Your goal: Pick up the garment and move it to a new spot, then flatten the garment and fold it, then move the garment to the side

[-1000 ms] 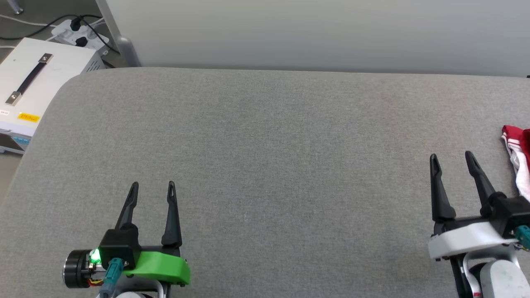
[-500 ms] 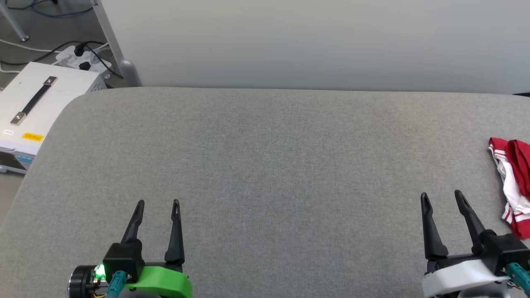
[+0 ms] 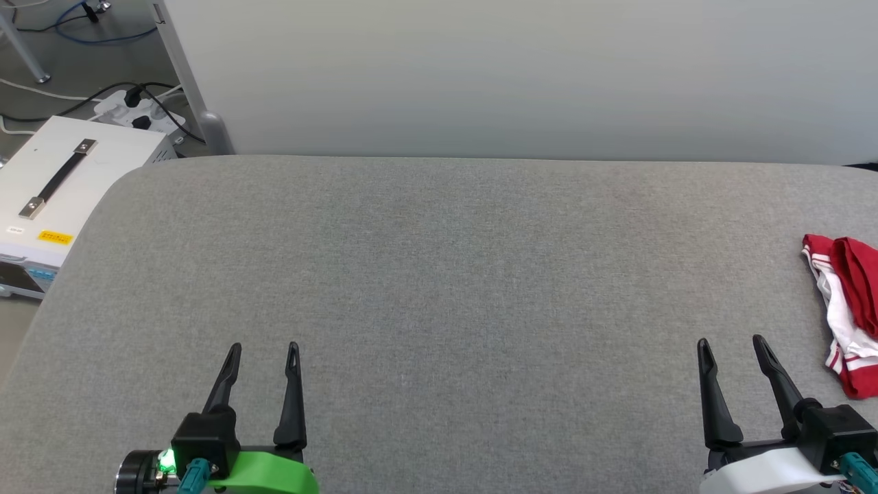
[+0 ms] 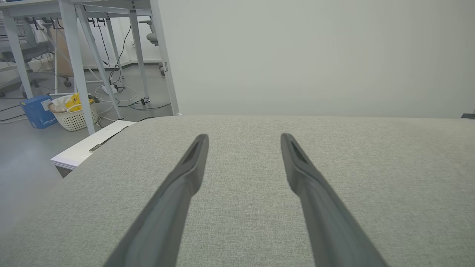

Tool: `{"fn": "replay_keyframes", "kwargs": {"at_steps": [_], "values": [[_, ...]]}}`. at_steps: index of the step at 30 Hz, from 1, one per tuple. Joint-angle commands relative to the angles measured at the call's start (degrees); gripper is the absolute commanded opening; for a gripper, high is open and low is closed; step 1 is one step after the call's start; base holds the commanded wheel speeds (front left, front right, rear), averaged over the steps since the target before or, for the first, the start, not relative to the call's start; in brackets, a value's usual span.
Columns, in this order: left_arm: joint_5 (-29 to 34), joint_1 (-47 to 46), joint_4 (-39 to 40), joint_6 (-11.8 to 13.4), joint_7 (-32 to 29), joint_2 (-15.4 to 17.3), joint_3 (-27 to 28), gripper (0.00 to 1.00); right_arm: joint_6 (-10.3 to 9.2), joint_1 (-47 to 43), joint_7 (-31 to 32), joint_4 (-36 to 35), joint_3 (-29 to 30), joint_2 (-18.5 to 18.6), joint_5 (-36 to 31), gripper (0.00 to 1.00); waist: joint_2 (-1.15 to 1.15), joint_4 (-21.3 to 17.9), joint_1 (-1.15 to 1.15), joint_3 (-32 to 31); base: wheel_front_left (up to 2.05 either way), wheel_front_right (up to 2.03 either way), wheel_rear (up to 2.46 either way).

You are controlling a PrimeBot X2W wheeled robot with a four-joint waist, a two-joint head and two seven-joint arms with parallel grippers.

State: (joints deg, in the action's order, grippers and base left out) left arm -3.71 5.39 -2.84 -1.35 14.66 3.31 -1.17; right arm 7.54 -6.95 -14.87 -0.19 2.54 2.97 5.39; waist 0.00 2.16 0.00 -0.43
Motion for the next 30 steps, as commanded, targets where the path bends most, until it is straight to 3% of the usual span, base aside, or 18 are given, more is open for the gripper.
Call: {"fn": "replay_keyframes", "kwargs": {"at_steps": [1, 7, 8, 30], "values": [[-0.43, 0.84, 0.19, -0.35, 0.34, -0.37, 0.15, 1.00, -0.05, -0.57, -0.13, 0.02, -0.10, -0.08, 0.51, 1.00, 0.00, -0.04, 0.00, 0.03, 0.00, 0.00, 0.00], [-0.39, 0.78, 0.34, -0.40, 0.34, -0.39, 0.14, 1.00, -0.05, -0.50, -0.13, 0.22, -0.13, -0.09, 0.63, 1.00, 0.00, -0.10, 0.00, 0.25, 0.00, 0.00, 0.00], [0.00, 0.11, 0.05, -0.01, -0.01, -0.01, 0.00, 0.00, 0.00, 0.00, 0.01, 0.12, -0.09, -0.01, 0.35, 0.00, 0.00, -0.10, 0.00, 0.25, 0.00, 0.00, 0.00], [0.50, -0.64, 0.34, 0.22, -2.03, -0.04, 0.02, 0.00, -0.01, 0.94, 1.98, 0.13, -0.41, -0.01, -0.41, 0.00, 0.00, -0.40, 0.00, 0.30, 0.00, 0.00, 0.00]]}}
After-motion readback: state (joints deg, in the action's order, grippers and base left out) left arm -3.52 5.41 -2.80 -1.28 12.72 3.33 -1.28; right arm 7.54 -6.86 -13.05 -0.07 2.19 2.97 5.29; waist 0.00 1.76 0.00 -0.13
